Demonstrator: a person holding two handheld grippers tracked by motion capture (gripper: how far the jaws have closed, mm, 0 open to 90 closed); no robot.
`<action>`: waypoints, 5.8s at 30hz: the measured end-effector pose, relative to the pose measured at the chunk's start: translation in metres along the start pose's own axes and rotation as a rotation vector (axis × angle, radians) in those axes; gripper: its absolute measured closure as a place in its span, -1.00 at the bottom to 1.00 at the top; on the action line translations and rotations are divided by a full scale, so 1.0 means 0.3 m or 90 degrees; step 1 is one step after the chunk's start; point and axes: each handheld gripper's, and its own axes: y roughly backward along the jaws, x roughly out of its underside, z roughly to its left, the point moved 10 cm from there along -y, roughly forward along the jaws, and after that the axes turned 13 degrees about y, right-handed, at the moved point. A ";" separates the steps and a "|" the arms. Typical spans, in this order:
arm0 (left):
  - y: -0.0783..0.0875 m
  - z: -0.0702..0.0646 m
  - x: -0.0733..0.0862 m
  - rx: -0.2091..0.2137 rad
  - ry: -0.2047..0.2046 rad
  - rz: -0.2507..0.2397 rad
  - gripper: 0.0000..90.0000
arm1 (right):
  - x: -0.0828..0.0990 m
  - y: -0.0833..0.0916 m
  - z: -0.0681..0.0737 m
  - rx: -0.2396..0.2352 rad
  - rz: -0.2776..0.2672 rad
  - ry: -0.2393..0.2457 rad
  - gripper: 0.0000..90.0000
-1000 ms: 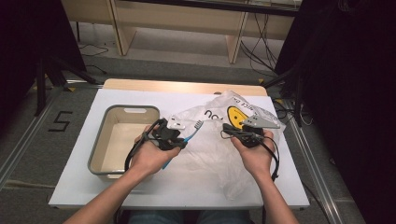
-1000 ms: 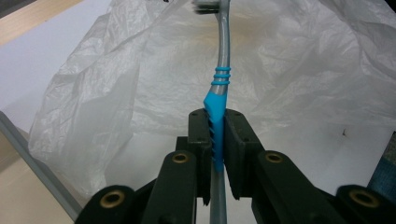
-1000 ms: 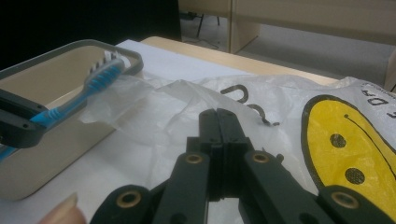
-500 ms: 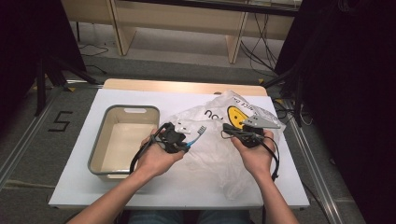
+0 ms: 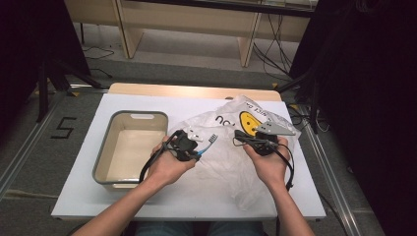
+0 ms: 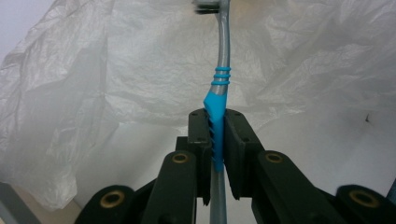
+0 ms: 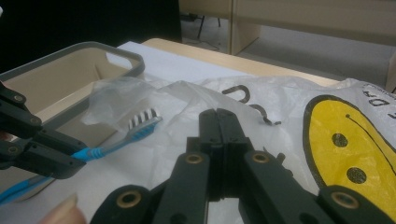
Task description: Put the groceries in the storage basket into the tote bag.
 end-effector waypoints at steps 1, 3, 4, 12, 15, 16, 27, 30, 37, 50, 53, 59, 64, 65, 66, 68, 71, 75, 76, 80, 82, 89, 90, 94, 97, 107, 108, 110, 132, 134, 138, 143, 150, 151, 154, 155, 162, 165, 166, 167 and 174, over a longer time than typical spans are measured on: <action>-0.004 -0.002 0.000 0.001 0.002 0.001 0.81 | 0.000 -0.001 -0.001 0.001 -0.001 0.001 1.00; -0.011 -0.002 0.000 0.000 0.002 0.004 0.81 | -0.001 0.000 -0.001 0.001 -0.002 0.001 1.00; -0.014 -0.002 0.000 0.000 0.002 0.005 0.81 | -0.001 0.000 -0.001 0.001 -0.002 0.001 1.00; -0.041 0.000 0.000 -0.003 0.004 0.015 0.81 | -0.004 0.001 0.001 -0.001 -0.006 0.000 1.00; -0.050 0.002 -0.001 -0.007 0.005 0.017 0.81 | -0.006 0.001 0.003 -0.002 -0.007 0.000 1.00; -0.054 0.003 -0.002 -0.008 0.006 0.018 0.81 | -0.006 0.002 0.003 -0.002 -0.006 -0.001 1.00; -0.094 0.010 -0.006 -0.008 0.016 0.032 0.81 | -0.007 0.000 0.008 -0.004 -0.005 0.002 1.00; -0.106 0.012 -0.007 -0.009 0.017 0.039 0.81 | -0.008 0.001 0.009 -0.004 -0.006 0.000 1.00; -0.132 0.009 -0.011 -0.008 0.022 0.048 0.81 | -0.010 0.000 0.015 -0.009 -0.008 0.002 1.00; -0.182 0.012 -0.038 -0.014 0.031 0.063 0.81 | -0.007 -0.004 0.022 -0.014 -0.003 0.004 1.00; -0.195 0.008 -0.046 -0.014 0.033 0.065 0.81 | -0.007 -0.004 0.023 -0.016 -0.003 0.005 1.00; -0.226 -0.009 -0.079 -0.016 0.032 0.052 0.81 | -0.005 -0.004 0.024 -0.016 -0.001 0.003 1.00; -0.251 -0.028 -0.101 -0.012 0.025 0.037 0.81 | -0.001 -0.005 0.022 -0.015 0.002 0.003 1.00; -0.255 -0.030 -0.105 -0.010 0.021 0.031 0.81 | 0.001 -0.005 0.021 -0.016 0.001 0.002 1.00; -0.257 -0.033 -0.109 -0.009 0.018 0.025 0.81 | 0.002 -0.005 0.022 -0.017 0.002 0.001 1.00; -0.261 -0.037 -0.116 -0.007 0.015 0.014 0.81 | 0.006 -0.005 0.020 -0.015 0.006 0.001 1.00; -0.268 -0.043 -0.129 -0.005 0.007 -0.004 0.81 | 0.011 -0.007 0.022 -0.018 0.008 0.001 1.00; -0.278 -0.058 -0.145 0.004 -0.004 -0.023 0.81 | 0.012 -0.009 0.024 -0.018 0.009 0.000 1.00; -0.280 -0.060 -0.149 0.005 -0.008 -0.028 0.81 | 0.011 -0.009 0.022 -0.017 0.008 0.000 1.00; -0.288 -0.075 -0.168 0.012 -0.017 -0.052 0.80 | 0.011 -0.007 0.019 -0.015 0.007 0.000 1.00; -0.290 -0.081 -0.175 0.011 -0.024 -0.060 0.80 | 0.010 -0.007 0.018 -0.014 0.006 -0.001 1.00; -0.312 -0.101 -0.192 0.022 -0.051 -0.091 0.63 | 0.009 -0.001 0.011 -0.010 0.003 -0.003 1.00; -0.313 -0.098 -0.189 0.019 -0.060 -0.091 0.54 | 0.010 0.002 0.010 -0.009 0.004 -0.005 1.00; -0.279 -0.099 -0.175 0.021 -0.066 -0.099 0.33 | 0.023 0.006 0.004 -0.008 0.009 -0.003 1.00; -0.225 -0.107 -0.139 0.034 -0.070 -0.086 0.16 | 0.041 0.012 0.004 -0.011 0.019 -0.006 1.00; -0.054 -0.065 -0.026 0.033 -0.049 -0.087 0.11 | 0.117 0.032 0.035 -0.044 0.070 -0.003 1.00; -0.037 -0.054 -0.020 0.032 -0.040 -0.094 0.12 | 0.129 0.029 0.043 -0.053 0.078 -0.005 1.00; -0.015 -0.036 -0.017 0.030 -0.031 -0.106 0.15 | 0.152 0.022 0.060 -0.069 0.094 -0.007 1.00; -0.163 0.042 -0.016 -0.027 -0.009 -0.068 0.42 | 0.377 -0.005 0.187 -0.202 0.274 -0.015 0.83; -0.167 0.042 -0.007 -0.027 -0.014 -0.067 0.36 | 0.354 0.009 0.176 -0.195 0.249 -0.021 0.72; -0.164 0.038 0.005 -0.022 -0.019 -0.069 0.26 | 0.275 0.073 0.116 -0.150 0.183 -0.041 0.48; -0.154 0.024 0.031 0.006 -0.013 -0.062 0.22 | 0.269 0.169 0.030 -0.092 0.163 -0.067 0.36; -0.142 0.028 0.035 0.012 0.004 -0.072 0.11 | 0.371 0.270 -0.077 -0.011 0.199 -0.109 0.26; -0.142 0.028 0.037 0.013 0.008 -0.072 0.09 | 0.386 0.282 -0.092 0.003 0.207 -0.116 0.24; -0.144 0.025 0.048 0.018 0.014 -0.065 0.01 | 0.429 0.316 -0.123 0.035 0.230 -0.139 0.20; -0.146 0.023 0.052 0.021 0.016 -0.062 -0.03 | 0.442 0.325 -0.131 0.045 0.234 -0.143 0.18; -0.154 0.010 0.070 0.025 0.016 -0.056 -0.14 | 0.527 0.353 -0.137 0.066 0.278 -0.189 0.10; -0.150 0.007 0.068 0.025 0.014 -0.059 -0.17 | 0.552 0.352 -0.132 0.064 0.291 -0.201 0.08; -0.149 0.006 0.067 0.025 0.015 -0.061 -0.17 | 0.557 0.351 -0.131 0.066 0.295 -0.204 0.08; -0.149 0.006 0.066 0.025 0.015 -0.062 -0.17 | 0.563 0.350 -0.128 0.065 0.299 -0.207 0.06; -0.149 0.000 0.070 0.024 0.010 -0.059 -0.17 | 0.592 0.335 -0.099 0.047 0.325 -0.239 0.05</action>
